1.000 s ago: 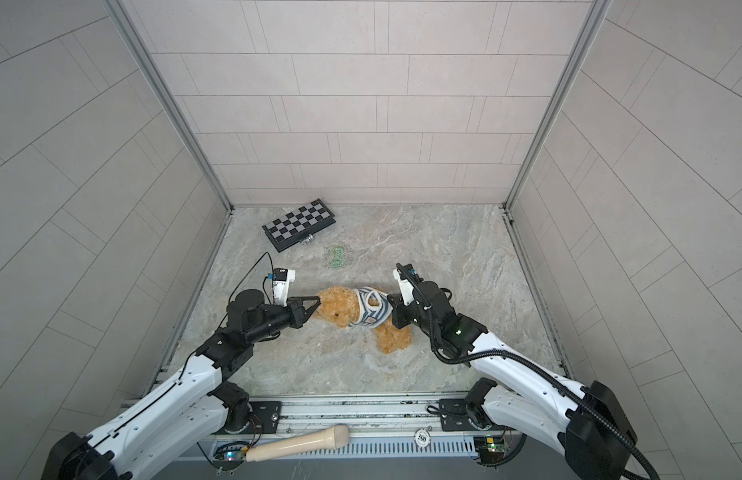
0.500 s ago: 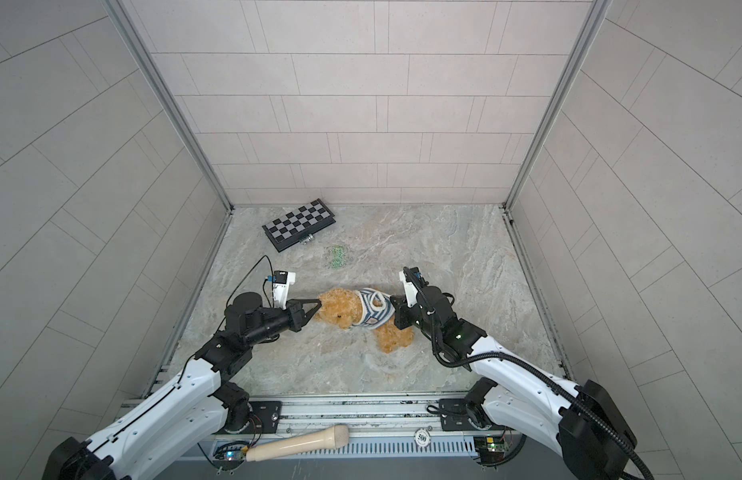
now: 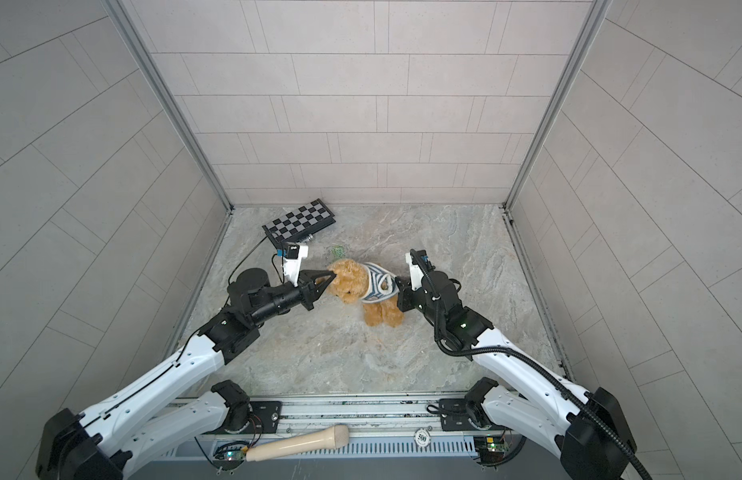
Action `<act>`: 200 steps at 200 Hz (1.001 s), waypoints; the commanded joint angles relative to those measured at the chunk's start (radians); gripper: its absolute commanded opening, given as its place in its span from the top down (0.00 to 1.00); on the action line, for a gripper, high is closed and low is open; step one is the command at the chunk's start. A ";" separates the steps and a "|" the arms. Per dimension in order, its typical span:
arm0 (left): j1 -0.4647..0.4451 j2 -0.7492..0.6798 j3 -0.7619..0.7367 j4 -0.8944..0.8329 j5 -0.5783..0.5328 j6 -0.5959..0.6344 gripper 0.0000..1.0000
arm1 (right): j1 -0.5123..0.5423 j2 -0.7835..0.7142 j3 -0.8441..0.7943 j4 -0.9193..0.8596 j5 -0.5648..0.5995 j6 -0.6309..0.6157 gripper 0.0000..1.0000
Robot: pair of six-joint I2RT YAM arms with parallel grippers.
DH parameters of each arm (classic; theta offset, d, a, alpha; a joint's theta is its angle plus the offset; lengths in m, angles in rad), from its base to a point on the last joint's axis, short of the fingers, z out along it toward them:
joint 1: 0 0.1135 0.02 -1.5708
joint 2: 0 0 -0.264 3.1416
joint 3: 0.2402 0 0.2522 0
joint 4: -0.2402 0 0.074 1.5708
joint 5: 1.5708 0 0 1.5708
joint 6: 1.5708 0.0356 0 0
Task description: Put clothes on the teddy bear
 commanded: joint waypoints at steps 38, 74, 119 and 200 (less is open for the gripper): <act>-0.140 0.024 -0.114 0.022 -0.194 0.264 1.00 | -0.009 0.014 -0.105 0.028 0.068 -0.008 1.00; -0.223 -0.042 -0.286 -0.034 -0.266 0.274 1.00 | 0.000 0.083 -0.210 0.074 0.049 0.043 1.00; -0.266 -0.071 -0.378 -0.087 -0.334 0.199 1.00 | 0.069 0.160 -0.236 0.041 0.065 0.077 1.00; -0.324 -0.022 -0.353 -0.161 -0.420 0.137 1.00 | 0.075 -0.009 -0.303 0.094 0.218 0.040 1.00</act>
